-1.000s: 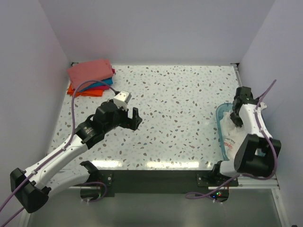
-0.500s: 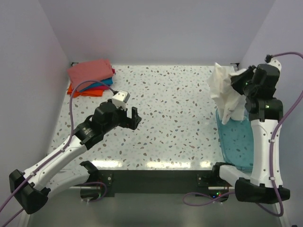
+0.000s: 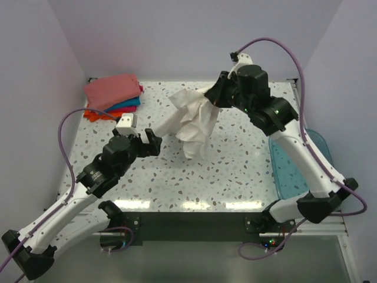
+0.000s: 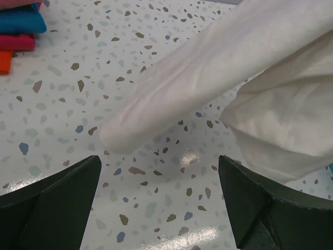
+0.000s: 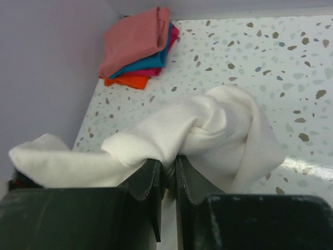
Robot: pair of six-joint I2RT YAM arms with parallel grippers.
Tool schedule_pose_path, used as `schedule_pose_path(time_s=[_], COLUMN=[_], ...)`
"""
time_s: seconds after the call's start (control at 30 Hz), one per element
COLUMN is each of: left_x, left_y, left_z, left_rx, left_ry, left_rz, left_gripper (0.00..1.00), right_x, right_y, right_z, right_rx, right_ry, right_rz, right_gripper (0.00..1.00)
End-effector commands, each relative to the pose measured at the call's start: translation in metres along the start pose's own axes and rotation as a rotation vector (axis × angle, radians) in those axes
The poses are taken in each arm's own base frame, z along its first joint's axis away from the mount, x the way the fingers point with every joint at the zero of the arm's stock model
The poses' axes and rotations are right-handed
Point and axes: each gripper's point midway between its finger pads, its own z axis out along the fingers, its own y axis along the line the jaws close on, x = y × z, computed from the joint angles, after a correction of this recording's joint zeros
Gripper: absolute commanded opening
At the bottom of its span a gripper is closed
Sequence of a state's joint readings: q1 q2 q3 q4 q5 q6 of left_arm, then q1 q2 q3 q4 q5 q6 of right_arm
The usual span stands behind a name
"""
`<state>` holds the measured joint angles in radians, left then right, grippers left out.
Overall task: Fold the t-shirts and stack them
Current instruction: Move the tshirt to the center of the board, then flatten the tshirt out
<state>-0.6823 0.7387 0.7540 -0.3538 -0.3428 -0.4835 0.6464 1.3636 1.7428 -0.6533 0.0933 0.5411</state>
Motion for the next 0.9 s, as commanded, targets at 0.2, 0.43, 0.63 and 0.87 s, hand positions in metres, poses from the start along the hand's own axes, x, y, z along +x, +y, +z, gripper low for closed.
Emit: schedule_pose_path(time_s=[0.2,0.43,0.63,0.87], left_x=[0.012,0.070,0.116,0.112], left_y=[0.009,0.021,0.022,0.027], left_z=[0.020,0.041,0.064,0.099], left_rx=[-0.092,-0.128,-0.122,-0.201], left_ry=[-0.001,0.098,0.196,0.153], left_rz=[-0.095,-0.138,-0.123,-0.135], left_gripper=[1.00,0.98,0.91,0.87], right_x=[0.046,0.134,0.209,0.224], right_y=[-0.168,-0.201,-0.215,-0.218], right_z=[0.073,0.044,0.037,0.062], right_rx=[0.356,0.397,0.426,0.458], right_ry=[0.193,0.282,0.352,0.344], right_rz=[0.042,0.037,0.037,0.027], right_gripper=[0.76,0.80,0.76,0.74])
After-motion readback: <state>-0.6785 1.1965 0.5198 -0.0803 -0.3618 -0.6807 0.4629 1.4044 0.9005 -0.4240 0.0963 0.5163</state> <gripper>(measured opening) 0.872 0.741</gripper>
